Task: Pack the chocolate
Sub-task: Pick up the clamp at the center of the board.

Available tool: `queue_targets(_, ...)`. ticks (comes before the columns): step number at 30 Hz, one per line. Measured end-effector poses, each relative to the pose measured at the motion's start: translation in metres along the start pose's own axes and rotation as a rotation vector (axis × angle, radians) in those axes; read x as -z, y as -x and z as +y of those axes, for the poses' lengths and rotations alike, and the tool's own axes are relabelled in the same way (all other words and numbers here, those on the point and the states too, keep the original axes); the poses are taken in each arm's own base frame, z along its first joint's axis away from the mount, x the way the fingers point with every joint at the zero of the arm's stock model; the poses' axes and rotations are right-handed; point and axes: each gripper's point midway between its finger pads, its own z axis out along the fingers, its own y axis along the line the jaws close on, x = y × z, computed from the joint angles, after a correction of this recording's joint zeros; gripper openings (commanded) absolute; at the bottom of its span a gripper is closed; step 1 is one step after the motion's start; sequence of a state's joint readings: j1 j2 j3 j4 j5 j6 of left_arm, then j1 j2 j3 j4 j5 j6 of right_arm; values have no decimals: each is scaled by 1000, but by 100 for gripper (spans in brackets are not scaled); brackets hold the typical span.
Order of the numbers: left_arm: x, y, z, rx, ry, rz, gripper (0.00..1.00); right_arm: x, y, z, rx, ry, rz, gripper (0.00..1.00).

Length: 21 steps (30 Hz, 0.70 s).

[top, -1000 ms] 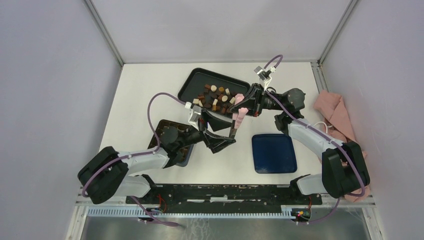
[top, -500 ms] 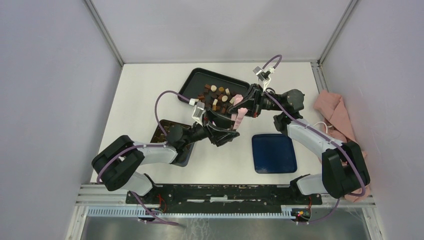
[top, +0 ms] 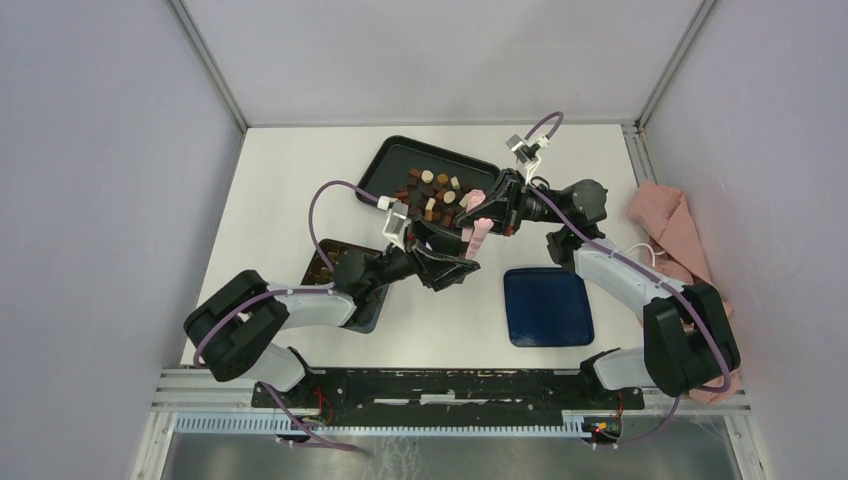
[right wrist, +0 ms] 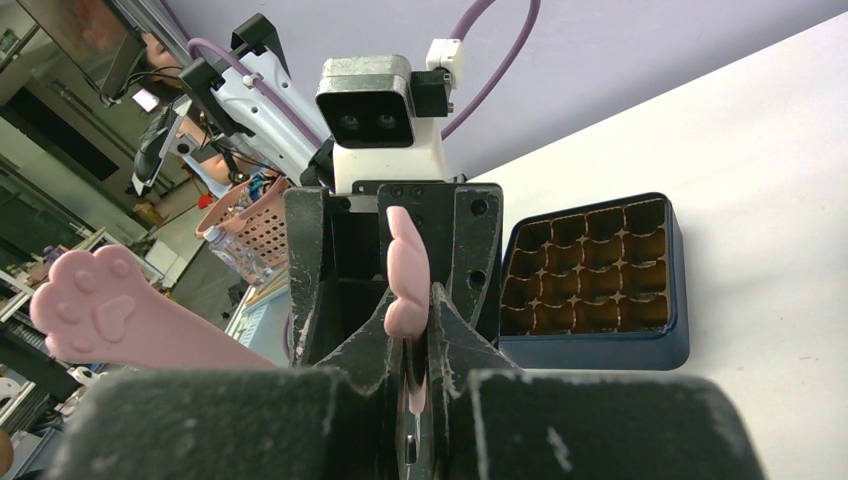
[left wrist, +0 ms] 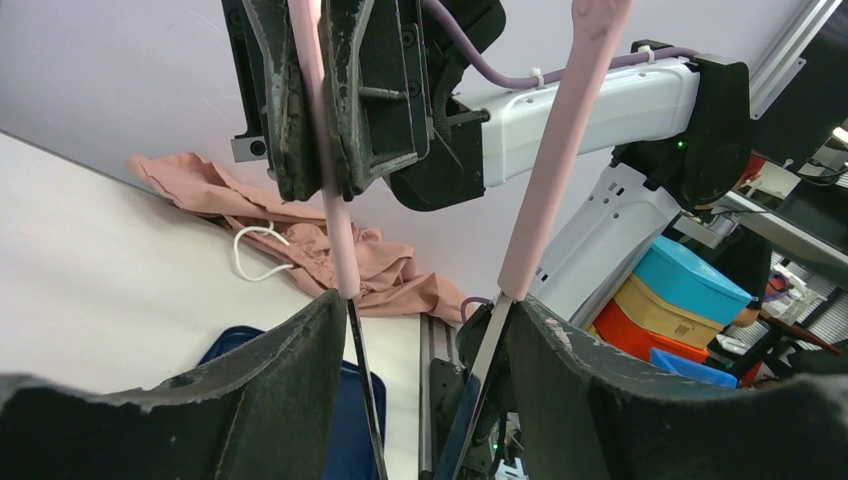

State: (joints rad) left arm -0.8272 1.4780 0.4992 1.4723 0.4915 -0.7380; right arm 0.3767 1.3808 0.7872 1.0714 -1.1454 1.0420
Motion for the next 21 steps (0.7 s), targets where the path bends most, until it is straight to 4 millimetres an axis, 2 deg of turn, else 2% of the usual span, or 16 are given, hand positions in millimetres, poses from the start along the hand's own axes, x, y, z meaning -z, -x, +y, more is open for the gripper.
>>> queue_targets(10, -3, 3, -4, -40, -2, -17, 63, 0, 0, 0, -7, -4, 0, 0)
queue_targets(21, -4, -3, -6, -160, -7, -20, 68, 0, -1, 0, -3, -5, 2, 0)
